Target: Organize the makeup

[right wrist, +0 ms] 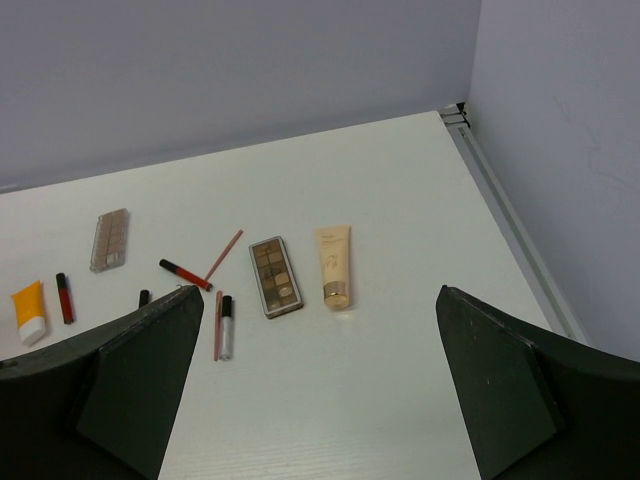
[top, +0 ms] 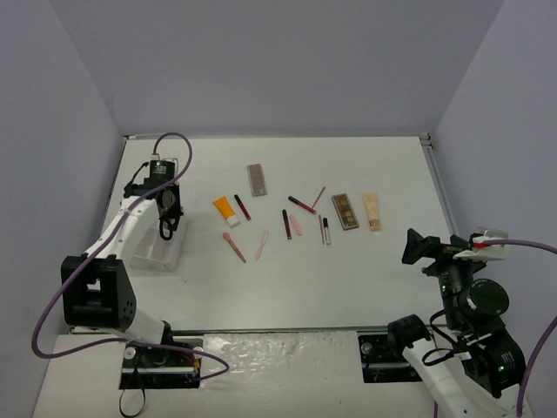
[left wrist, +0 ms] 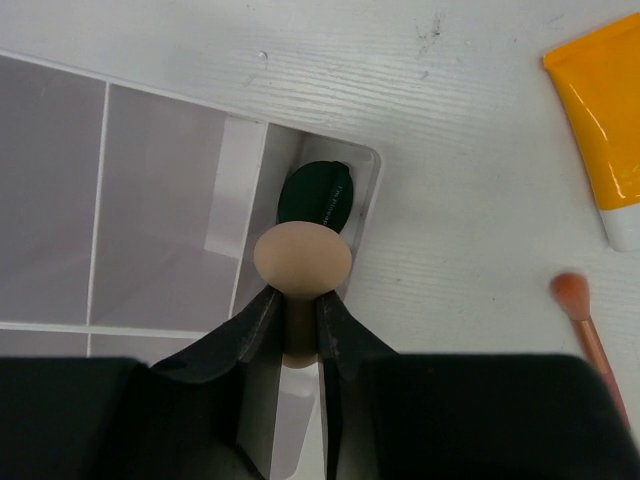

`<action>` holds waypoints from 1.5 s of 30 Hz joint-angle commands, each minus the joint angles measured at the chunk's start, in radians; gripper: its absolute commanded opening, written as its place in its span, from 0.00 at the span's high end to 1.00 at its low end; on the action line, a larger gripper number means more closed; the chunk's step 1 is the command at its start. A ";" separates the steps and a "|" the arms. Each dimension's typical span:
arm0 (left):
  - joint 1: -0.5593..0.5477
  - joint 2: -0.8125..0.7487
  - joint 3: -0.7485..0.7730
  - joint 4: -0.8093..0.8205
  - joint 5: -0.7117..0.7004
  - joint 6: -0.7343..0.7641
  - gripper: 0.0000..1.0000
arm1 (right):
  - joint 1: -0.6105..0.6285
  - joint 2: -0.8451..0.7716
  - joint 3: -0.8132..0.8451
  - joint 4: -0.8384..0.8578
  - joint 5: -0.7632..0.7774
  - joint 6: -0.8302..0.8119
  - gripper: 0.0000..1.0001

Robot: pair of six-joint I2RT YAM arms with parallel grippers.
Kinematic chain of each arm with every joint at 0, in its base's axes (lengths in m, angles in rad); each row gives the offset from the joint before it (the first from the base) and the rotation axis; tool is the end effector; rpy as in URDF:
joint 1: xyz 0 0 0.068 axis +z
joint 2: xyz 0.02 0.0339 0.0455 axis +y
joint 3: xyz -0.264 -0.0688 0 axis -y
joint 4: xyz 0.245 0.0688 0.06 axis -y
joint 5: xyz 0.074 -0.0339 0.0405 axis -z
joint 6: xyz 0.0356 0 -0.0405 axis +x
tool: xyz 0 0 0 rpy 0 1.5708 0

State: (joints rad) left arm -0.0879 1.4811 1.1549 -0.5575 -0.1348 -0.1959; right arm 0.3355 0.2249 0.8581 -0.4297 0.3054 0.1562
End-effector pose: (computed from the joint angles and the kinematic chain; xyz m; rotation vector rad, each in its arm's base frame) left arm 0.3162 -0.0231 0.2703 -0.1908 2.4365 0.0397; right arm 0.0322 -0.0001 0.3875 0.1337 1.3733 0.2026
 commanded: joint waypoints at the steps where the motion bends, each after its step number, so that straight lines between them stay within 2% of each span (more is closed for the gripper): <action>1: 0.017 -0.007 0.013 0.073 0.035 0.023 0.82 | 0.008 0.008 -0.005 0.080 -0.001 -0.010 0.00; 8: 0.020 -0.003 0.008 0.068 0.029 0.021 0.70 | 0.010 0.003 -0.008 0.082 0.003 -0.007 0.00; 17: 0.020 0.019 0.020 0.054 0.024 0.021 0.66 | 0.011 0.001 -0.011 0.085 -0.002 -0.010 0.00; 28: 0.020 -0.002 0.011 0.066 0.024 0.018 0.57 | 0.013 0.008 -0.011 0.086 -0.008 -0.014 0.00; 36: 0.015 -0.102 -0.012 0.080 0.112 -0.028 0.56 | 0.011 0.050 0.002 0.086 -0.022 -0.020 0.00; 39: -0.024 -0.166 -0.024 0.060 0.134 -0.103 0.49 | 0.011 0.105 0.032 0.081 -0.029 -0.017 0.00; 45: -0.212 -0.263 -0.040 0.006 0.050 -0.257 0.34 | 0.011 0.203 0.080 0.066 -0.032 -0.006 0.00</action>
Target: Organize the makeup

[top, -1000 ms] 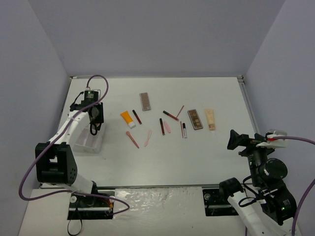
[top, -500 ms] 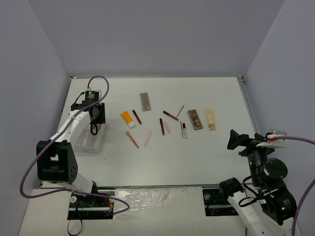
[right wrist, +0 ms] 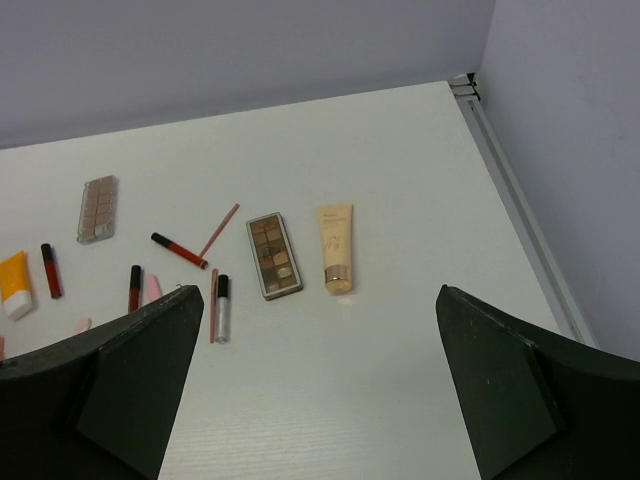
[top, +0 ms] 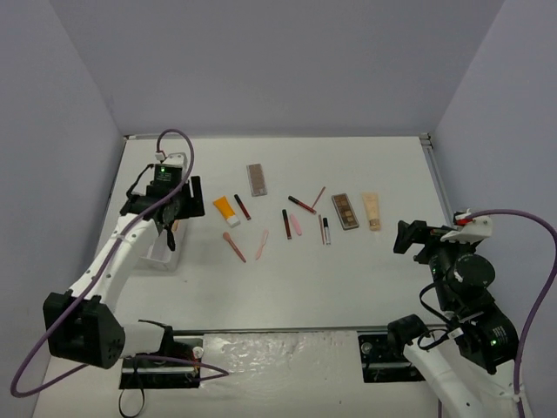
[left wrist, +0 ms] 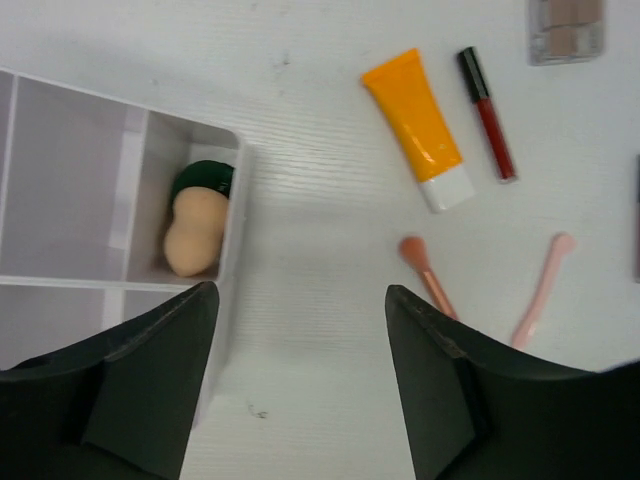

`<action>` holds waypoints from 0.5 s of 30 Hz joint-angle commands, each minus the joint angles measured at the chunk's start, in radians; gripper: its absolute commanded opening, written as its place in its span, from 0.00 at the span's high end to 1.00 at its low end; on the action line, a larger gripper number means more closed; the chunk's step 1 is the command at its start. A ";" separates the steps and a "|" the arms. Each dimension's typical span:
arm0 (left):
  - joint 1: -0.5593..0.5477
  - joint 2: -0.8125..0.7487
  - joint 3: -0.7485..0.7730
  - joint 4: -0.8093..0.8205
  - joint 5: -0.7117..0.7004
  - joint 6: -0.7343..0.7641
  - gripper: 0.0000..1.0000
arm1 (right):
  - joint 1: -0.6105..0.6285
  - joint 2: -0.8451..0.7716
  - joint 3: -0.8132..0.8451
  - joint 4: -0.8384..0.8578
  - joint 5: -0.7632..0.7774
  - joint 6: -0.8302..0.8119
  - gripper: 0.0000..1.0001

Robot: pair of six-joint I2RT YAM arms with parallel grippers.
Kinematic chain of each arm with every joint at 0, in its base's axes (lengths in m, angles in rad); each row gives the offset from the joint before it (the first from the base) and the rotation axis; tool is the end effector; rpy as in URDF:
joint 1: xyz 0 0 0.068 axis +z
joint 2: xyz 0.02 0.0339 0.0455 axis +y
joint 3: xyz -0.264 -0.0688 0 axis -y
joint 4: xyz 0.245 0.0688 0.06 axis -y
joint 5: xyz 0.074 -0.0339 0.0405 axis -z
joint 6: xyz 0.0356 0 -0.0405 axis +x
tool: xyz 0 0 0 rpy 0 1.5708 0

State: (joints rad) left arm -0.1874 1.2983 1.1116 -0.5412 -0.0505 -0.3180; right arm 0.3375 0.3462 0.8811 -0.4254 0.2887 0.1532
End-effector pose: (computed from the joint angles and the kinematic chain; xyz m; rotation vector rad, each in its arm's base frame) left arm 0.2780 -0.0509 0.3084 -0.1765 2.2992 -0.2021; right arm 0.0593 0.0101 0.3914 0.1008 1.4652 0.1885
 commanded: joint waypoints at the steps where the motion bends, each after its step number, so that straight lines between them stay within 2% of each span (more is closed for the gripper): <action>1: -0.145 -0.087 -0.006 -0.005 -0.040 -0.165 0.32 | 0.009 0.097 0.063 0.059 -0.017 -0.003 0.00; 6: -0.336 -0.032 -0.005 0.054 -0.092 -0.246 0.30 | 0.009 0.107 0.068 0.053 -0.016 -0.001 0.00; 14: -0.452 0.284 0.167 0.039 -0.074 -0.244 0.37 | 0.009 0.097 0.067 0.053 -0.022 -0.006 0.00; 15: -0.457 0.288 0.186 0.030 -0.070 -0.249 0.37 | 0.009 0.095 0.067 0.054 -0.020 -0.007 0.00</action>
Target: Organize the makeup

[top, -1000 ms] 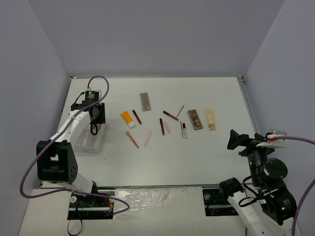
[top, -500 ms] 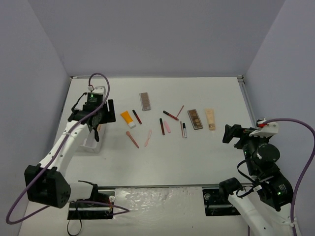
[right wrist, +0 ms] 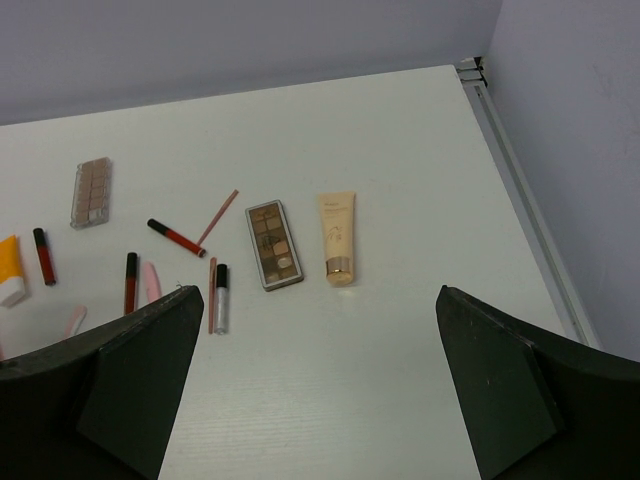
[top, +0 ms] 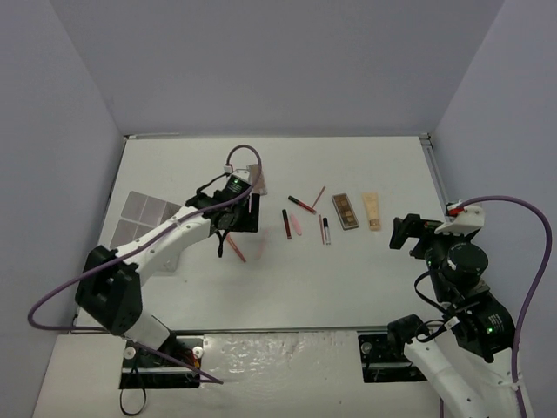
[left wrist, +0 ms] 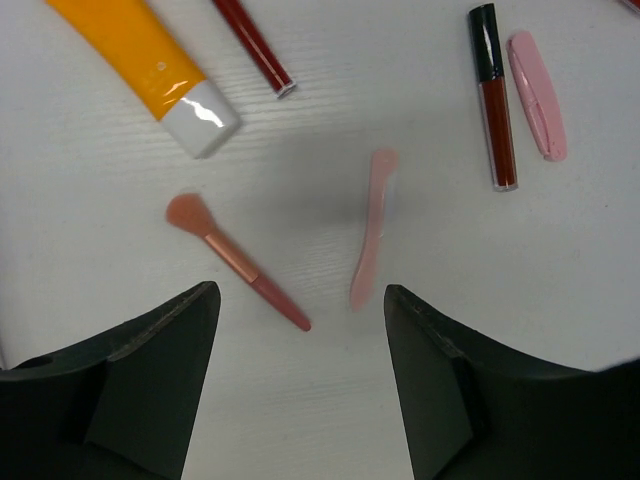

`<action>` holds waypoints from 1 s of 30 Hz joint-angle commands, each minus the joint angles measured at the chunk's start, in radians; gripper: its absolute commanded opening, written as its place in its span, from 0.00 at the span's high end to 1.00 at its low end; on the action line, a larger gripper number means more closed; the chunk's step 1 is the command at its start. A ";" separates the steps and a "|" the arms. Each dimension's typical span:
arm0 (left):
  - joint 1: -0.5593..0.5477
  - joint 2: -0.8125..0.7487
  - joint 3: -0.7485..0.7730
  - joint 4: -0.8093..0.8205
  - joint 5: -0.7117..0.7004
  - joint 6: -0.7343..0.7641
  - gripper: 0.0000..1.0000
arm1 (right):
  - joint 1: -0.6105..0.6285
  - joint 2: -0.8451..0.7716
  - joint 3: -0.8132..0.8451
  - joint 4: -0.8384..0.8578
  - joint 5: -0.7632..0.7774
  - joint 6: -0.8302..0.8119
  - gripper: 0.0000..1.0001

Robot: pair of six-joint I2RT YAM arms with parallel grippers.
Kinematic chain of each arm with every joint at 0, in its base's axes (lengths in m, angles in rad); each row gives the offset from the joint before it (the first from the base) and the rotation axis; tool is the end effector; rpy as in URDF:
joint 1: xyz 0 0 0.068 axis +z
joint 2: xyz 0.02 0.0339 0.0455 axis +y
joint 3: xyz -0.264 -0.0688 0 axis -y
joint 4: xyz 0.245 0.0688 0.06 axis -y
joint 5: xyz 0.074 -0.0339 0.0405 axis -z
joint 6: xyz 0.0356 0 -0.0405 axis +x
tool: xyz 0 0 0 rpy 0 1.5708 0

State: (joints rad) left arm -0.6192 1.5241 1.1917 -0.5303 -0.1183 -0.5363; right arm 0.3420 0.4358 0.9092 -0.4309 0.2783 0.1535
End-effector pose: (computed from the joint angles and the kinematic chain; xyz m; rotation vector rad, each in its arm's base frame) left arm 0.2711 -0.1881 0.2709 0.0482 2.4609 -0.3747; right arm 0.0782 0.0175 0.3946 0.0779 1.5307 0.1821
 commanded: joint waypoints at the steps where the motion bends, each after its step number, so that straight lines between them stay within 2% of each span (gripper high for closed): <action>1: -0.033 0.106 0.135 0.011 0.008 -0.038 0.37 | 0.005 0.000 0.036 0.060 -0.008 -0.008 0.00; 7: -0.075 0.288 0.242 -0.009 0.021 -0.050 0.38 | 0.006 -0.042 0.013 0.058 0.004 -0.016 0.00; 16: -0.080 0.457 0.355 -0.059 -0.002 -0.057 0.44 | 0.008 -0.085 -0.004 0.062 0.005 -0.019 0.00; 22: -0.080 0.496 0.381 -0.081 -0.022 -0.056 0.45 | 0.011 -0.122 -0.019 0.069 0.009 -0.017 0.00; 30: -0.079 0.513 0.357 -0.084 0.011 -0.052 0.53 | 0.011 -0.148 -0.036 0.079 0.014 -0.015 0.00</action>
State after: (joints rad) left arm -0.6994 2.0548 1.5307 -0.6026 -0.1136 -0.5835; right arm 0.3462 0.2868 0.8794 -0.4292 0.2794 0.1516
